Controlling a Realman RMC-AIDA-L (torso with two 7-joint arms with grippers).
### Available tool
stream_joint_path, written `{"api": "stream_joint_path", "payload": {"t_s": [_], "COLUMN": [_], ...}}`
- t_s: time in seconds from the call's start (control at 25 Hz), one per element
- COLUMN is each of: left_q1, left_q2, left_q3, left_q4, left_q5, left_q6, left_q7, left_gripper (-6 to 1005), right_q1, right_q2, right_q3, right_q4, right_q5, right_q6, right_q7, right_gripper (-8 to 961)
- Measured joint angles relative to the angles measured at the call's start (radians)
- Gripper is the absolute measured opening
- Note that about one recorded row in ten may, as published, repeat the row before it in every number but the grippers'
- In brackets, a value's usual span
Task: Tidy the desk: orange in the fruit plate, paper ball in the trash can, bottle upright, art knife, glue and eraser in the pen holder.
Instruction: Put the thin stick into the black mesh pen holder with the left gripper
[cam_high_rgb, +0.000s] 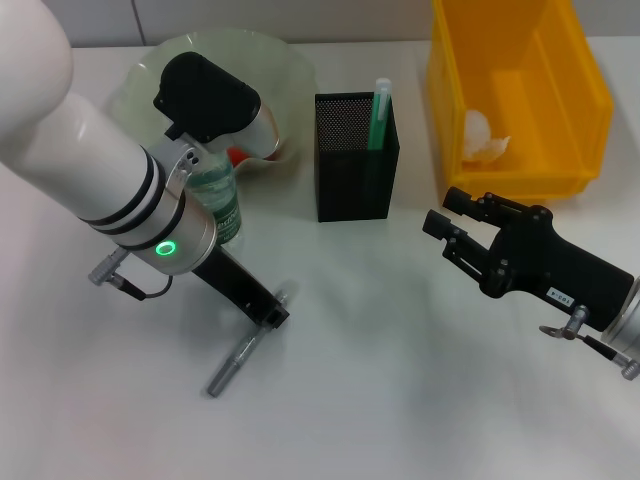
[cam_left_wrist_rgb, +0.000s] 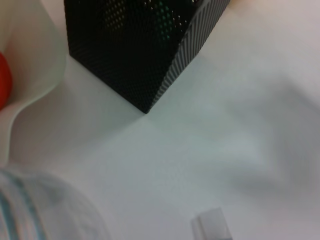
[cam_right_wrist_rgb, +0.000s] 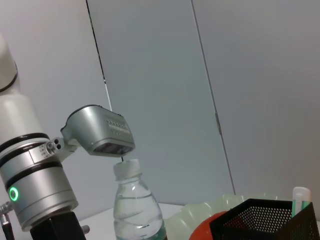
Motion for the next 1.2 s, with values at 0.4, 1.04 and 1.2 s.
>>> {"api": "stream_joint_path", "payload": {"t_s": [0.4,1.04,1.2], "left_q1": [-0.006,-0.004,-0.002], "left_q2": [0.0,0.001,0.003], "left_q3": [-0.002,-0.01,-0.014], "left_q4": [-0.021,-0.022,0.008], "left_q5": [0.0,-0.003,-0.031], "left_q6": [-0.005,-0.016,0.012], "left_q7": [0.017,0.026,0.046], "left_gripper": [274,157,157], "right_q1": [0.002,0.007,0.013], "right_q2": [0.0,0.0,0.0], "right_q3": [0.0,0.0,0.0], "right_q4": [0.0,-0.004,0.0], "right_q5": [0.0,0.0,0.0], "right_q6": [0.0,0.0,0.0], "right_q7": [0.0,0.0,0.001], "right_gripper": [394,394,394]}}
